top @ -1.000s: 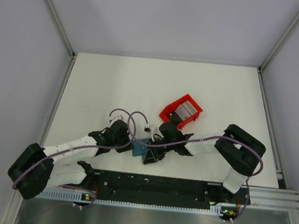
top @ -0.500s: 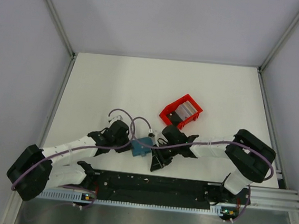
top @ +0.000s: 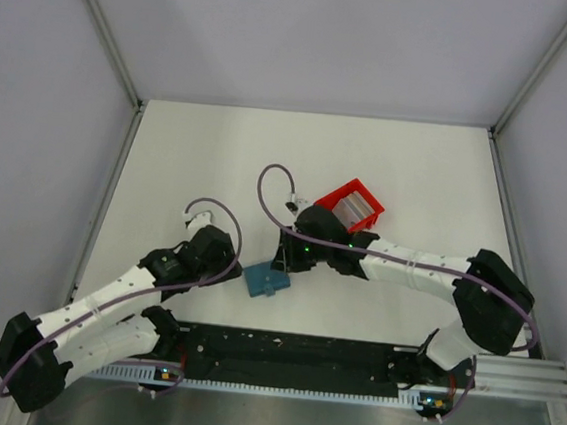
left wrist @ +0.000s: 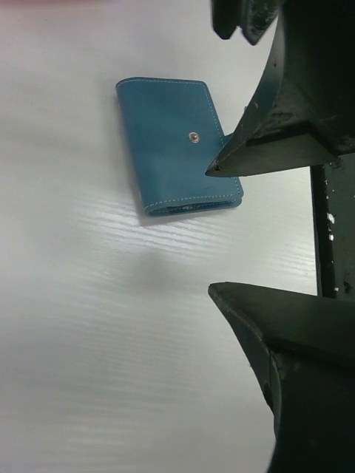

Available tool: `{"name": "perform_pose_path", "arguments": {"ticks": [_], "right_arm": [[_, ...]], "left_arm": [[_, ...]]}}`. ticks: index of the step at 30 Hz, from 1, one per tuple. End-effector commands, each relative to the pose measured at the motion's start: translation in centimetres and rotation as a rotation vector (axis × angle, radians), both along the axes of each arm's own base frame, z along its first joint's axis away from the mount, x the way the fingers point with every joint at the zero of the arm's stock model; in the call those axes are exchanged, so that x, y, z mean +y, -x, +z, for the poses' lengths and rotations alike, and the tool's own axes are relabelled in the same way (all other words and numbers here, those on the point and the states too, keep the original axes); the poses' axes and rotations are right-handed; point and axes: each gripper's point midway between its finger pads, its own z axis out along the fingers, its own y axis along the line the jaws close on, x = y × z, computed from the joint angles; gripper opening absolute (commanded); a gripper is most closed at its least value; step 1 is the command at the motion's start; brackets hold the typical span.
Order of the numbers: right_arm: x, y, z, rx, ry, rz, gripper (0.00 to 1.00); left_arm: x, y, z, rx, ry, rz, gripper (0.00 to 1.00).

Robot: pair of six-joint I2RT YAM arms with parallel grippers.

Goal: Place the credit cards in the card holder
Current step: Open the card holder at the center of the board.

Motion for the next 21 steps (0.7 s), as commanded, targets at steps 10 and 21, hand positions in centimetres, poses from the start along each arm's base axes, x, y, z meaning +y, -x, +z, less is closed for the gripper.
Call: {"name": "perform_pose_path", "arguments": {"ticks": [10,21], "right_arm": [[5.1,0.4,-3.0,0.044,0.091,0.074,0.18],[1.3,4.8,-5.5,0.110,0.121,0.113,0.17]], "left_arm": [[3.3,-0.1,2.2,-0.058,-0.103,0.078,0.69],[1.5,-1.5,2.2,-0.106,-0.079,-0.003,0.69]]}}
